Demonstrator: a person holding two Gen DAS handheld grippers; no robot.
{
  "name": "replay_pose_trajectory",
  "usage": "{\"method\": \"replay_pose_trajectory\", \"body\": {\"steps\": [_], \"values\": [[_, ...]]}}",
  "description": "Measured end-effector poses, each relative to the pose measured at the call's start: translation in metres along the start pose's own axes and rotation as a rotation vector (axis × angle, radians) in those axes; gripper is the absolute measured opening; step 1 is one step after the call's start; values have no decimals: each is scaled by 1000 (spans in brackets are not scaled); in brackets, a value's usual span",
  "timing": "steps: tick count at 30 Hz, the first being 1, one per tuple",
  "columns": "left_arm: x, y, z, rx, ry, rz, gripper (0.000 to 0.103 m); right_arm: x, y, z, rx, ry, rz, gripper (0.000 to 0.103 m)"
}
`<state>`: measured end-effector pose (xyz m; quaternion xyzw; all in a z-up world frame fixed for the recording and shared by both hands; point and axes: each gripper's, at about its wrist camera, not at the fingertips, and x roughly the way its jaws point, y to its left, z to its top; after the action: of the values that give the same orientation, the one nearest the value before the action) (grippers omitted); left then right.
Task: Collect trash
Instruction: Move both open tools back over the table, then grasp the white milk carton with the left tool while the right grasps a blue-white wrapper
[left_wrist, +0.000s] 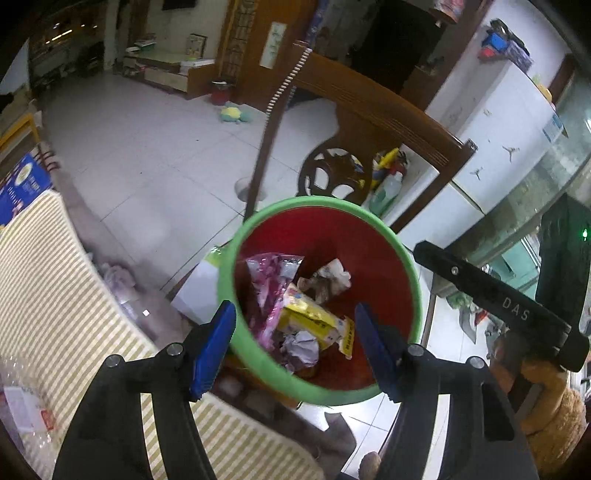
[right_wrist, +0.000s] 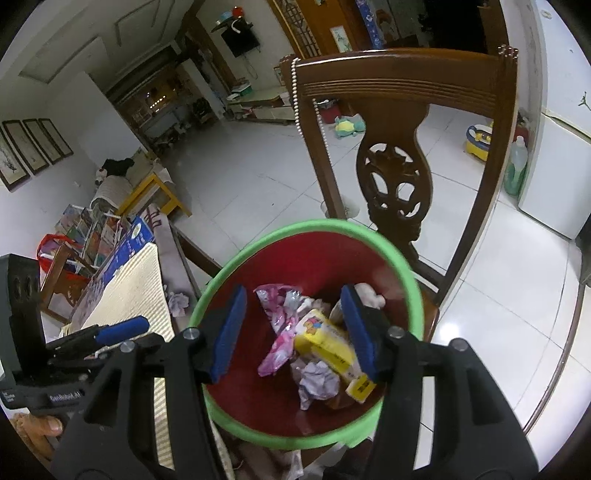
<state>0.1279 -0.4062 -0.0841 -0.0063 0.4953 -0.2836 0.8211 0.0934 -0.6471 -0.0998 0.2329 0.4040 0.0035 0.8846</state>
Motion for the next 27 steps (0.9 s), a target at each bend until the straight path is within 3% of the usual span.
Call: {"method": "replay_pose_trajectory", "body": {"steps": [5, 13, 19, 27], "values": [[-24, 22, -14, -36, -34, 15, 64, -1, 29, -11, -31, 10, 19, 52], [-85, 80, -53, -113, -103, 72, 64, 10, 112, -54, -143, 89, 92, 55], [-140, 149, -99, -198, -144, 179, 66, 27, 199, -105, -320, 231, 187, 57], [-202, 252, -185, -337, -116, 343, 73, 40, 311, -213, -626, 494, 342, 81]]}}
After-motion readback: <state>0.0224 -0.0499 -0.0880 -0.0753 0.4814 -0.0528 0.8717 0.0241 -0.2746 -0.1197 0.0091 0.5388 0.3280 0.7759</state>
